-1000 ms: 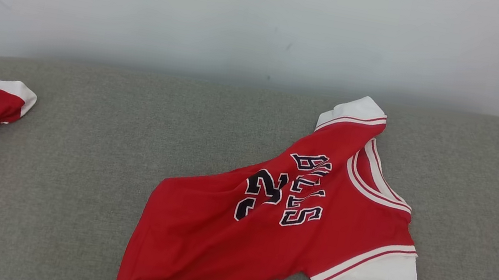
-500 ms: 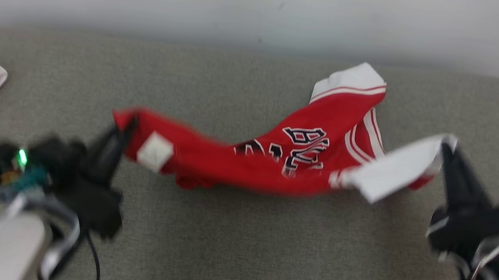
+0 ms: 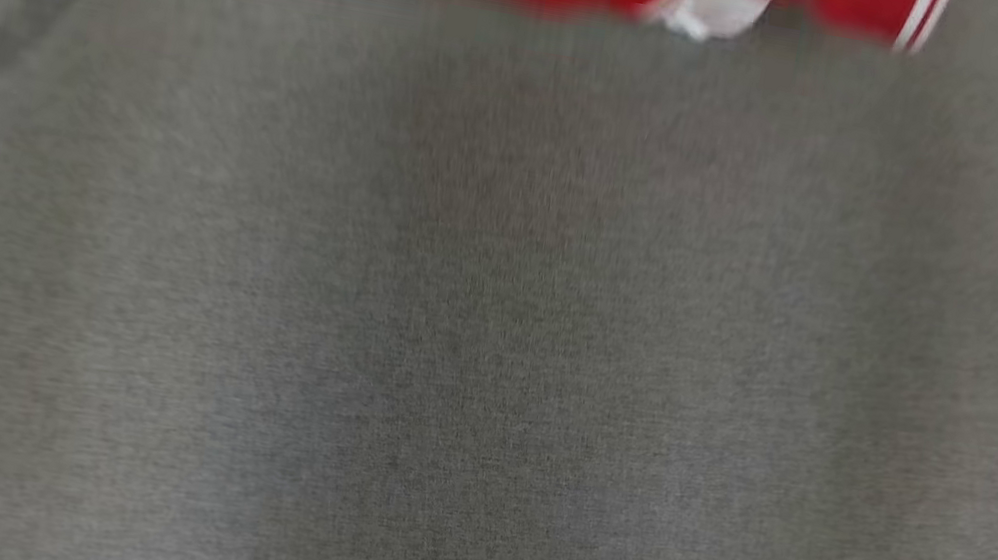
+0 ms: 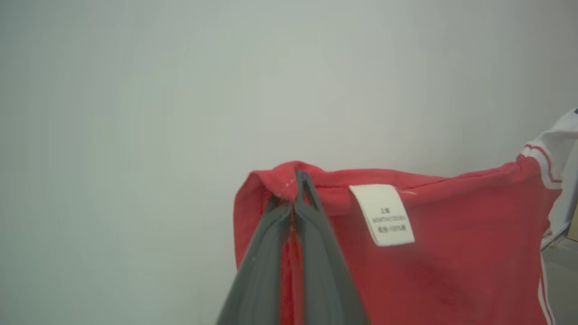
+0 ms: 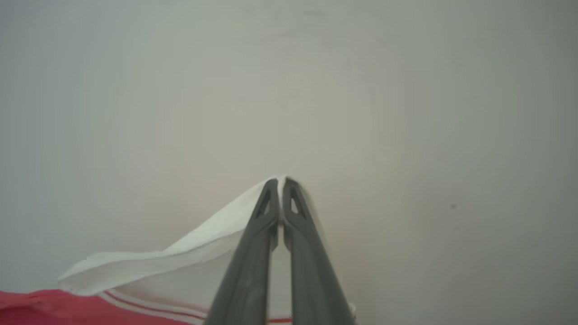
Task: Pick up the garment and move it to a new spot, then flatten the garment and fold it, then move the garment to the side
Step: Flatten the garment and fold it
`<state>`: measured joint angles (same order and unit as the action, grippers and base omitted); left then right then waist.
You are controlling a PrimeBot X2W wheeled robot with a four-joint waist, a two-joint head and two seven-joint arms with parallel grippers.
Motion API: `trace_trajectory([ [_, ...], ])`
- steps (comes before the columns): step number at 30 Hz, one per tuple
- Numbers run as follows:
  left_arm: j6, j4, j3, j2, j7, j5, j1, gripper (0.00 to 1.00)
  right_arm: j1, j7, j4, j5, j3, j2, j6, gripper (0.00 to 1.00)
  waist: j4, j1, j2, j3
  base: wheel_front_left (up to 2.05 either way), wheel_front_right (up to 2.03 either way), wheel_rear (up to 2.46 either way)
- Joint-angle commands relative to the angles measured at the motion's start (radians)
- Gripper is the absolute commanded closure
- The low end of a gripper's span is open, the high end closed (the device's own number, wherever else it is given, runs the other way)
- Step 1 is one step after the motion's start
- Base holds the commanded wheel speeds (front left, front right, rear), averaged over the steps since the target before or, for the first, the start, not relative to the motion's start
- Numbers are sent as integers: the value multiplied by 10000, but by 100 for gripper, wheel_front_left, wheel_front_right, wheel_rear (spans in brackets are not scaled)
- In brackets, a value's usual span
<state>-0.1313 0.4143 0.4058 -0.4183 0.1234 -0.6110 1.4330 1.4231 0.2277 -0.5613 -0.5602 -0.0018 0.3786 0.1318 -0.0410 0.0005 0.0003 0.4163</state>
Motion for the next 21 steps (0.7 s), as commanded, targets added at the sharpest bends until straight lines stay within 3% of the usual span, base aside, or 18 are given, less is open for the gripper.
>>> trace_trajectory([
  [1,21,192,3,11,-107,-81,332,100,364,-92,-160,151,-14,-103,-23,100,-146,-5,-3,1776,0,0,0],
  [9,20,2333,1105,-182,-790,-395,4036,100,4366,-995,-2177,1702,309,-677,-23,100,-539,-5,-3,2651,0,0,0],
  [14,20,3342,1696,-312,-1500,-601,5347,100,5886,-1544,-3211,2296,419,-998,-23,100,-676,-5,-3,2696,0,0,0],
  [21,22,4259,2383,-160,-2161,-1085,6290,100,6907,-2059,-4189,2229,661,-1059,-23,100,-695,-5,-3,2923,0,0,0],
])
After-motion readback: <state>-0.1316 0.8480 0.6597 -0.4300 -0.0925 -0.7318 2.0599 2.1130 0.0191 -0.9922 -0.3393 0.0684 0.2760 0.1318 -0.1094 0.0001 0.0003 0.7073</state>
